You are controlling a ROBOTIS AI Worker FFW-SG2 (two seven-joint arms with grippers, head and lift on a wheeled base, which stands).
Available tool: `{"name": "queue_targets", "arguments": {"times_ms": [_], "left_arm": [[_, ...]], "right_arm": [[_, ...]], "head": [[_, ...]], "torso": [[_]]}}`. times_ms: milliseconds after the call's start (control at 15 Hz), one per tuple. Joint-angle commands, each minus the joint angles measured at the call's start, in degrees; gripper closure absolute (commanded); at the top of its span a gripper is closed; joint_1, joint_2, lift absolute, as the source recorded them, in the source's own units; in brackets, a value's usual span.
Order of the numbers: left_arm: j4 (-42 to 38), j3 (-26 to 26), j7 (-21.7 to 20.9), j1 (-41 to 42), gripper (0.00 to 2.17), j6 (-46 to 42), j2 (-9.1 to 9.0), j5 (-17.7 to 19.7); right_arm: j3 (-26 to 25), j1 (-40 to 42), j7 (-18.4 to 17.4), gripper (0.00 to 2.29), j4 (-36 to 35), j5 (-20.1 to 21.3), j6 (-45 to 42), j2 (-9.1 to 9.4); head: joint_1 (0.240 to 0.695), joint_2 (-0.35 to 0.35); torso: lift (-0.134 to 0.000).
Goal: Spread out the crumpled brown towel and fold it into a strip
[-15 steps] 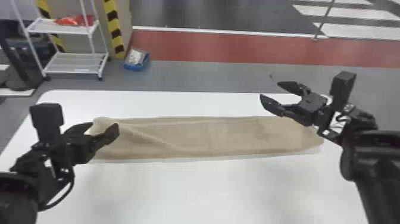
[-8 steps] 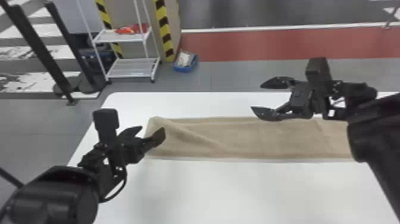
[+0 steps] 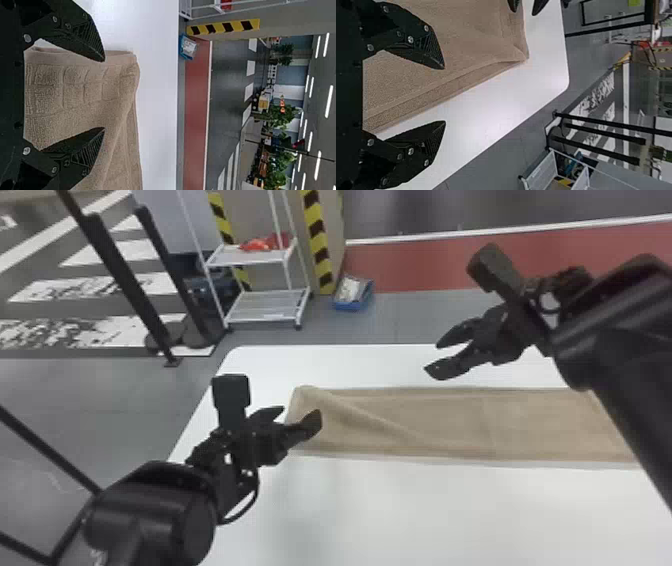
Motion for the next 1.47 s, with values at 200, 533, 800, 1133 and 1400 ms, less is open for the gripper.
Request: {"name": "queue_targets", "arguments": {"times_ms": [200,533,800,1133,1400], "left_arm": [[-1.78,0.16,0.05,0.65,0.33,1.11,0.00,-0.12],[-3.10,0.16,0.14,2.23,0.33,1.11,0.00,-0.38],[-3.63,0.16,0.05,2.76,0.33,0.41,0.00,-0.47],[-3.72,0.07,-0.04,3.29,0.33,0.06,0.00,-0.91],[-4.16,0.16,-0.21,3.90,0.33,-0.29,0.09,-0.99]], "right_arm": [[5.71,-5.84,3.61,0.47,14.02,7.83,-18.63,0.10],[5.54,-9.35,-1.48,0.51,25.62,10.56,-30.76,0.10],[5.62,-8.65,-3.07,0.58,27.82,14.51,-32.34,0.10],[5.27,-8.30,-5.26,0.68,28.61,16.45,-32.34,0.10],[4.66,-8.12,-8.43,0.68,30.37,17.24,-32.69,0.10]], "head": [[0.695,0.252],[0.695,0.237],[0.695,0.231],[0.695,0.221],[0.695,0.215]], "torso": [[-0.124],[-0.124],[-0.124],[-0.124],[-0.124]]}}
